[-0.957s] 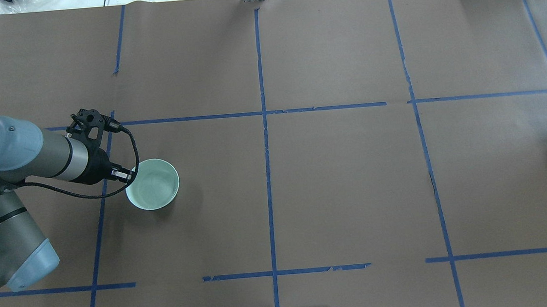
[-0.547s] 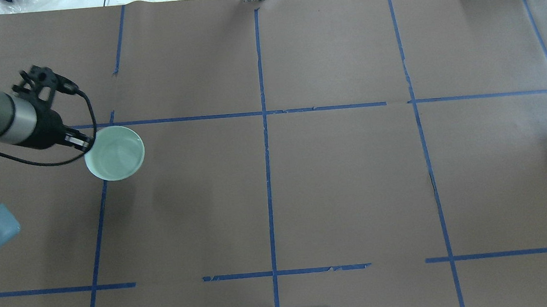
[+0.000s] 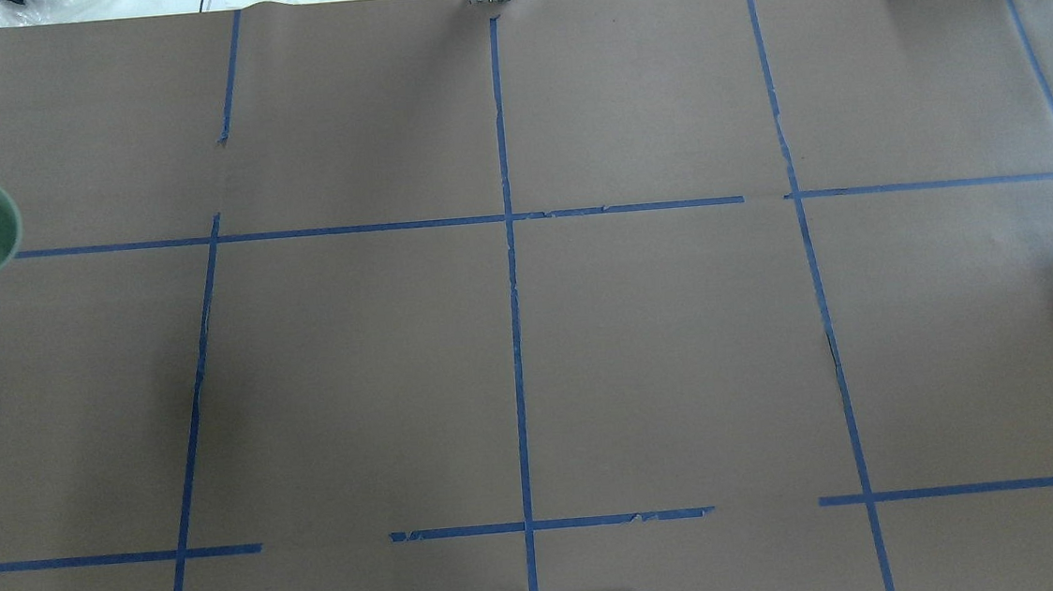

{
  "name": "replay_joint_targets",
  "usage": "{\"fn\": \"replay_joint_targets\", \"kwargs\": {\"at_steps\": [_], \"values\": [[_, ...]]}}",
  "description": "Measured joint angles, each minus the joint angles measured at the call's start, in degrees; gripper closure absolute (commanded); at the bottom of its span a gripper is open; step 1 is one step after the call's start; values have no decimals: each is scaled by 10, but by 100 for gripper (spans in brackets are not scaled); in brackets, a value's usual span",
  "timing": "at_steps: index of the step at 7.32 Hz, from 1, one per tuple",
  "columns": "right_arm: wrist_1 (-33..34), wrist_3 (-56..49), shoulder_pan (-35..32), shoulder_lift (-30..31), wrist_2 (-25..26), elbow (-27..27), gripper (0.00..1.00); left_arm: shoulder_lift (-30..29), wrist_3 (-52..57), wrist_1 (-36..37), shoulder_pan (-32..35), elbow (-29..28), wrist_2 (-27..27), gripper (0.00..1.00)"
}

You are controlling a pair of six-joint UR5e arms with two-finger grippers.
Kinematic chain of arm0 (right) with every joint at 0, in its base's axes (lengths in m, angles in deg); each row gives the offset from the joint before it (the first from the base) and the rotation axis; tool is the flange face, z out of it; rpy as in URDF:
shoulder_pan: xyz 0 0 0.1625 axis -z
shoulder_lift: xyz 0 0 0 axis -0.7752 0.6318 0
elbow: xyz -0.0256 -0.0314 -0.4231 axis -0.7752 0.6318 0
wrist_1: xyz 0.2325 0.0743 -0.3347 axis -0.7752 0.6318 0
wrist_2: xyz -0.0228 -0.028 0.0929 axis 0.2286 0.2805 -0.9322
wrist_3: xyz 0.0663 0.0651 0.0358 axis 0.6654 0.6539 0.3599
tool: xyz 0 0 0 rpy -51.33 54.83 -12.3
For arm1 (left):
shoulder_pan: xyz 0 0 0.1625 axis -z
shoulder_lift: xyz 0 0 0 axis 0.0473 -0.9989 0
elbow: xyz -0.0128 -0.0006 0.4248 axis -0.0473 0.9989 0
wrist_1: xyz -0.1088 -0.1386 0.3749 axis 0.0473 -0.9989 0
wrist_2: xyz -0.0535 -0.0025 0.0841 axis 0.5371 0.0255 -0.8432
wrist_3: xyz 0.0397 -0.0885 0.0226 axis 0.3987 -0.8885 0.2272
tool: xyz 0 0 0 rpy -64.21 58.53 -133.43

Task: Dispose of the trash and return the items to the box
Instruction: 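Carry the green bowl with the left gripper into the clear box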

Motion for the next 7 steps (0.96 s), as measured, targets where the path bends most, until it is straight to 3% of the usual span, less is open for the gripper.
{"fn": "replay_joint_targets", "kwargs": {"at_steps": [3,5,7], "values": [[-1,0,2,0,-2,-1,0,62,245,-9,143,-69,26,100],[-3,0,3,0,-11,-1,0,135,290,-78,178,-107,98,100],[-8,0,4,-1,-13,-2,0,182,256,-201,182,-170,143,100]]}}
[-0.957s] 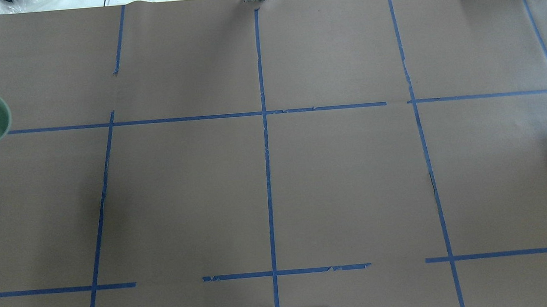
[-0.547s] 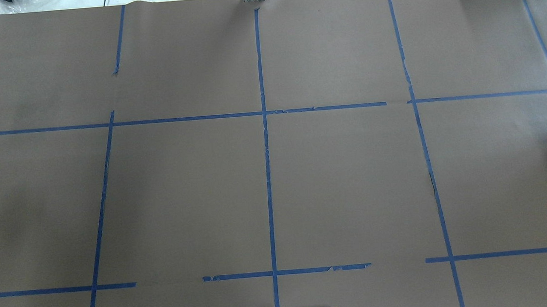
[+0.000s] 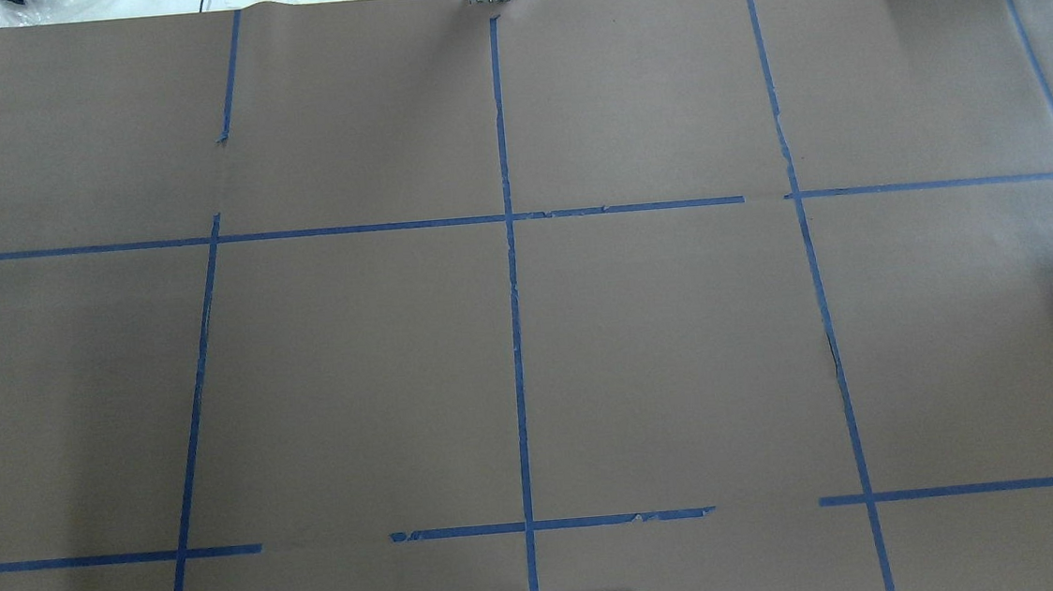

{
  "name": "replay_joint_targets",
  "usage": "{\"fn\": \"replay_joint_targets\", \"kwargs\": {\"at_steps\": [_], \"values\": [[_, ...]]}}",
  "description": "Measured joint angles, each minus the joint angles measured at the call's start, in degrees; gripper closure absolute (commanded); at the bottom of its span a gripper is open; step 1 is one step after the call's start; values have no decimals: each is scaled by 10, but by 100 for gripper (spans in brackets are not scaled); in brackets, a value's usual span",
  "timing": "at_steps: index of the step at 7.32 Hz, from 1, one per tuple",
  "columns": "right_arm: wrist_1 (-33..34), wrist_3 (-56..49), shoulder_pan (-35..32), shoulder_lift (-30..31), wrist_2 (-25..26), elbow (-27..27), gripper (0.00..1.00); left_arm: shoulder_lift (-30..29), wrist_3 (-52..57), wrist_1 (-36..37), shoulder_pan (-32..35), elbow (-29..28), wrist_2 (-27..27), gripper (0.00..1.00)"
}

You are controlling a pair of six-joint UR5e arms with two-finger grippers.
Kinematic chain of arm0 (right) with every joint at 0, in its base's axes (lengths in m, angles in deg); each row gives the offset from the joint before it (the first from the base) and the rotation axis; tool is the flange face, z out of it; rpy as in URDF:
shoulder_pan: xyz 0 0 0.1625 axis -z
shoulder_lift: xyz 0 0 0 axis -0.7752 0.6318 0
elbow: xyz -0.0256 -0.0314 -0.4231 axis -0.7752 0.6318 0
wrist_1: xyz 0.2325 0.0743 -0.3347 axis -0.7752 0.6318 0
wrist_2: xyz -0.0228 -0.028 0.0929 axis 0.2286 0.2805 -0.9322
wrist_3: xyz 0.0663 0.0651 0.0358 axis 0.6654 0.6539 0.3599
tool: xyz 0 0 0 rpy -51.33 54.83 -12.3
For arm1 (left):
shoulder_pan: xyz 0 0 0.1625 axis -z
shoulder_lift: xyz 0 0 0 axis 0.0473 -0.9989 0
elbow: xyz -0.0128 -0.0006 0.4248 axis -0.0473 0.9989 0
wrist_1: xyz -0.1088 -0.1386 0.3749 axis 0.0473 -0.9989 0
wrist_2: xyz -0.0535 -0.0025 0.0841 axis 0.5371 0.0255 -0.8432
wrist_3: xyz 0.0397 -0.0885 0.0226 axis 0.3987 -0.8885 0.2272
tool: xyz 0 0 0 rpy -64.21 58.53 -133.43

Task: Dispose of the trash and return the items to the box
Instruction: 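Carry the green bowl with the left gripper into the clear box, then lower the bowl beside the yellow cup and open the left gripper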

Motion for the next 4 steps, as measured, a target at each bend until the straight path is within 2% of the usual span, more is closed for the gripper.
{"fn": "replay_joint_targets", "kwargs": {"at_steps": [1,2,3,4], "values": [[-1,0,0,0,0,0,0,9,-20,-73,-1,-47,5,94],[-1,0,0,0,0,0,0,13,-36,-125,-2,-82,6,36],[-1,1,0,0,0,0,0,15,-49,-150,-2,-97,6,0],[0,3,0,0,0,0,0,15,-55,-160,-2,-103,7,0]]}}
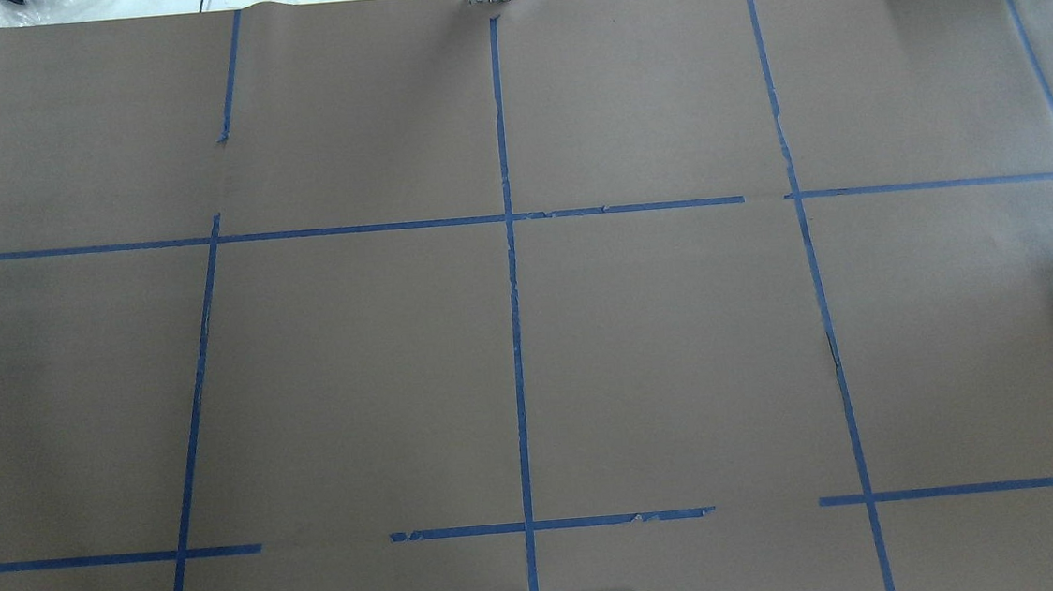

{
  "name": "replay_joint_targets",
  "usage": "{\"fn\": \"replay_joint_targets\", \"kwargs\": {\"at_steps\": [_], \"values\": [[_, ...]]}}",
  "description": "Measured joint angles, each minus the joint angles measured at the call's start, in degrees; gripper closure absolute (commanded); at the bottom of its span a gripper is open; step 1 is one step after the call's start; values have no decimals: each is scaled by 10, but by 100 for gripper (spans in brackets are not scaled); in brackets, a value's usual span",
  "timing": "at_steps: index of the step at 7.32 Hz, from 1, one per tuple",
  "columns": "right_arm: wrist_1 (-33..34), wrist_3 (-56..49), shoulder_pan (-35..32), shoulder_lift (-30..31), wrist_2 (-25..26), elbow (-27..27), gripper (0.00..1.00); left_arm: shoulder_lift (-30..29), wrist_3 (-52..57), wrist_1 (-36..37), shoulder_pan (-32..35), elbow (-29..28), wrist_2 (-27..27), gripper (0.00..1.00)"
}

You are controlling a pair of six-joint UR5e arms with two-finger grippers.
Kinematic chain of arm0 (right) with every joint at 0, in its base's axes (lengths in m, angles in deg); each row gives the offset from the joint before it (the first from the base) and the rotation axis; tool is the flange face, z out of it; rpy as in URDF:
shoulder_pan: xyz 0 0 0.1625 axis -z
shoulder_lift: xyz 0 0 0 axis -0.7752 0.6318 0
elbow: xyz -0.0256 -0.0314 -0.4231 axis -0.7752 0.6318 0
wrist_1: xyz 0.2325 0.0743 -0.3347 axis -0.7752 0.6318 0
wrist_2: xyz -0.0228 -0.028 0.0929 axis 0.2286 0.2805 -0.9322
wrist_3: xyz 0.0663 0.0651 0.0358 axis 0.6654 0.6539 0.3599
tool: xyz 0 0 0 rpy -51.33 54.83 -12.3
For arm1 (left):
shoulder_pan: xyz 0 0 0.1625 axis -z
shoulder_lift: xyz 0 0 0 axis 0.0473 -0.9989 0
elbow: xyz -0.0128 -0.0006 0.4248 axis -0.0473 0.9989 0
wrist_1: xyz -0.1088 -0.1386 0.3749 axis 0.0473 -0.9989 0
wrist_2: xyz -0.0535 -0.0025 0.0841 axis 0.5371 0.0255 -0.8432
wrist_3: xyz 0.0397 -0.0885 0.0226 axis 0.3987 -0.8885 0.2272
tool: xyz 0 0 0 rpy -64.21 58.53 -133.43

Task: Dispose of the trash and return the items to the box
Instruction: 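Lower the bowl beside the yellow cup and open the left gripper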

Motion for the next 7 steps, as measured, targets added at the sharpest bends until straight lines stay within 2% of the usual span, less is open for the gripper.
{"fn": "replay_joint_targets", "kwargs": {"at_steps": [2,5,7], "values": [[0,42,0,2,-1,0,0,0,-50,-7,1,14,1,0],[-1,128,1,3,-2,-3,2,0,-258,19,1,118,2,0],[-2,224,9,3,-1,-10,3,-14,-343,140,-5,221,-2,0]]}}
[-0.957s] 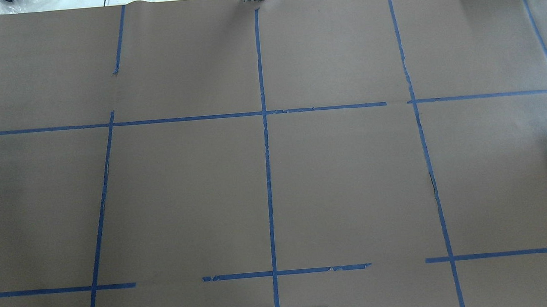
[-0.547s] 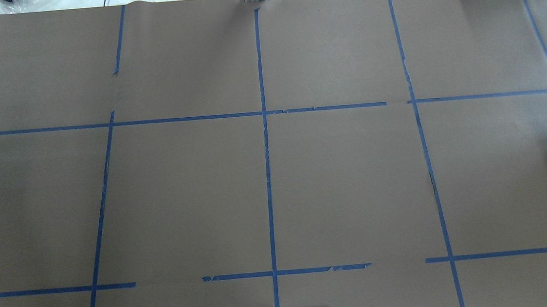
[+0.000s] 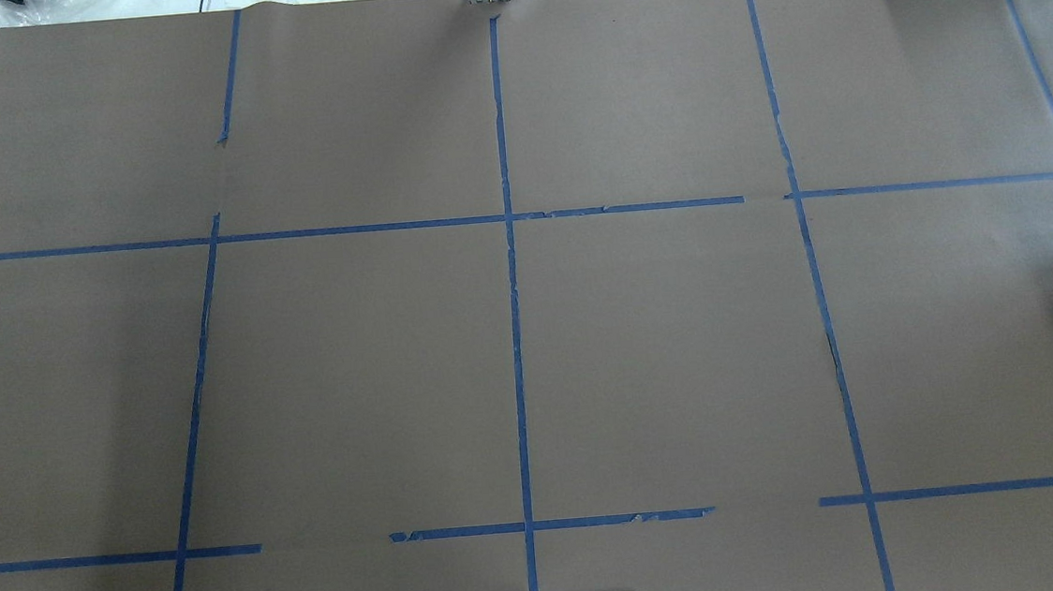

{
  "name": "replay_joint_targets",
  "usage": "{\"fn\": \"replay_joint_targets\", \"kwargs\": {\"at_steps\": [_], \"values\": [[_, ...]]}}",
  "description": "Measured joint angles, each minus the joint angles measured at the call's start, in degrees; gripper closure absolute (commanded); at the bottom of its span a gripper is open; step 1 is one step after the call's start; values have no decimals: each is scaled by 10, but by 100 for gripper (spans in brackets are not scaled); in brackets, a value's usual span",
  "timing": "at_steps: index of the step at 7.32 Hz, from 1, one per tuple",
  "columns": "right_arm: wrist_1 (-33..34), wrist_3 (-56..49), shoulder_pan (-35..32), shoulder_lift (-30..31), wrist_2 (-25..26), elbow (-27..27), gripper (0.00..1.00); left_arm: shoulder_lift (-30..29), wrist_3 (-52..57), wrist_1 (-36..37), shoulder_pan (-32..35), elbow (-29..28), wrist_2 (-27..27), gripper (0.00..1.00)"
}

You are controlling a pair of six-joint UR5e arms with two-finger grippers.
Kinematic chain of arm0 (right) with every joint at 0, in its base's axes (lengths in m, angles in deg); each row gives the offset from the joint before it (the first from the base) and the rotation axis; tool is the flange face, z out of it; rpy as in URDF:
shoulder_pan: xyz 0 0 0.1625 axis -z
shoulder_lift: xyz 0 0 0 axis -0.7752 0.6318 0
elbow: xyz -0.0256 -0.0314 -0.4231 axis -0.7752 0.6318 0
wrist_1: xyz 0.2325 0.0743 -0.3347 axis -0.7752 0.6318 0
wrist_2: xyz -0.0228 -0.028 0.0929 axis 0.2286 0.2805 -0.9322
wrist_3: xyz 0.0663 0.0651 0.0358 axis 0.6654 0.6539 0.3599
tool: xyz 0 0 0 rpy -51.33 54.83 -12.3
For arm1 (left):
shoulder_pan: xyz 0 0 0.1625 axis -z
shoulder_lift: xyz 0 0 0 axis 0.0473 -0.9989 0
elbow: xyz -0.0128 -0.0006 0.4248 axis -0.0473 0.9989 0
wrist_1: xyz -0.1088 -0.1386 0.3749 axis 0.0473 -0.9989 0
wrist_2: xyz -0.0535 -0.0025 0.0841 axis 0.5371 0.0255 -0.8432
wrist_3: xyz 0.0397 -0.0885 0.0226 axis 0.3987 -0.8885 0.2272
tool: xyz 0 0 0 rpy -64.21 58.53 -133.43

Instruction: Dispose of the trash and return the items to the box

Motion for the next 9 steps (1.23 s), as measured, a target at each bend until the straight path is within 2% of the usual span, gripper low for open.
{"fn": "replay_joint_targets", "kwargs": {"at_steps": [1,2,4,5,7,9], "values": [[0,74,5,0,1,-12,0,-5,-10,67,-2,39,1,0],[1,148,8,1,0,-29,0,-7,-14,132,-5,51,1,0],[7,207,25,4,-1,-47,0,-9,-13,254,-6,43,0,0],[13,214,43,9,3,-48,0,-6,-11,292,-6,39,0,0],[39,217,62,20,3,-48,0,-7,-10,328,-5,33,1,0],[48,216,65,27,-5,-50,0,-14,-9,333,-5,31,0,0]]}}
